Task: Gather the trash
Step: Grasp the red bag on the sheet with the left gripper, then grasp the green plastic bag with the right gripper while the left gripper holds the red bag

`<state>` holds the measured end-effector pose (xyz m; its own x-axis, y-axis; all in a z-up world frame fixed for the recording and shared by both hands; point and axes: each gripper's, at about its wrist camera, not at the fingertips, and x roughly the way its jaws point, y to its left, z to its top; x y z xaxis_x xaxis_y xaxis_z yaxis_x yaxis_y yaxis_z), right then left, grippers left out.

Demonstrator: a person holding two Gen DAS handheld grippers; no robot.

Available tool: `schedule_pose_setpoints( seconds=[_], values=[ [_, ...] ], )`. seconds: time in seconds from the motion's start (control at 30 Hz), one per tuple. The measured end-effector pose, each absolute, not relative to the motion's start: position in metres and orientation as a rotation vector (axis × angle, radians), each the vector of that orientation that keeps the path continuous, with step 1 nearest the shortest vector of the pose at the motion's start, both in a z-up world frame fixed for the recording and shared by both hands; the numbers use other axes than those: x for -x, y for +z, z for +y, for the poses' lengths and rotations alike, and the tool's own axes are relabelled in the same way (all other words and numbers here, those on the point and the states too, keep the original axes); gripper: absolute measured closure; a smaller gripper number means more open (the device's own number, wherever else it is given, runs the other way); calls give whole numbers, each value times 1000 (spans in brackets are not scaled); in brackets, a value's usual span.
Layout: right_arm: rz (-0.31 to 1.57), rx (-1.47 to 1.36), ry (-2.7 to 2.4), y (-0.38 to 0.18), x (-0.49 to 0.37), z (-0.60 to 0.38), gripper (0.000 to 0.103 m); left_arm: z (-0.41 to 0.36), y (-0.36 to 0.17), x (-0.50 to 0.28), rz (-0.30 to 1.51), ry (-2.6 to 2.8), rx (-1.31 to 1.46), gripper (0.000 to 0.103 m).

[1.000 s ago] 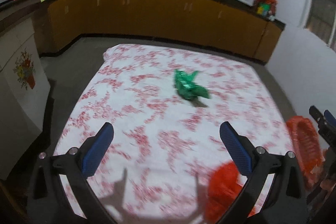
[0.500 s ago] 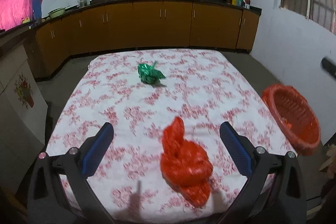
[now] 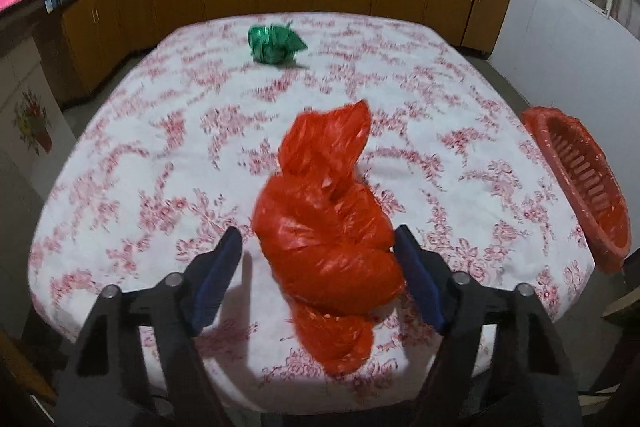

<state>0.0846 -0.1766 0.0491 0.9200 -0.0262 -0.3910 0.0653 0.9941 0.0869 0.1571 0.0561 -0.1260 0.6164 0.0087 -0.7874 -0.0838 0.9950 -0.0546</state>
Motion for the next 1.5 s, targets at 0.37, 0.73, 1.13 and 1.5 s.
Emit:
schedule_pose_setpoints(
  seconds=[0.37, 0.73, 1.13, 1.5],
  values=[
    [459, -41, 30, 40, -130, -140, 2, 99, -112, -185, 873, 42, 171, 61],
    [610, -5, 246, 12, -243, -42, 5, 190, -68, -224, 769, 169, 186, 61],
    [825, 36, 466, -50, -323, 59, 63, 244, -69, -256, 752, 260, 226, 60],
    [873, 47, 520, -68, -327, 63, 96, 237, -77, -255, 770, 253, 202, 60]
  ],
)
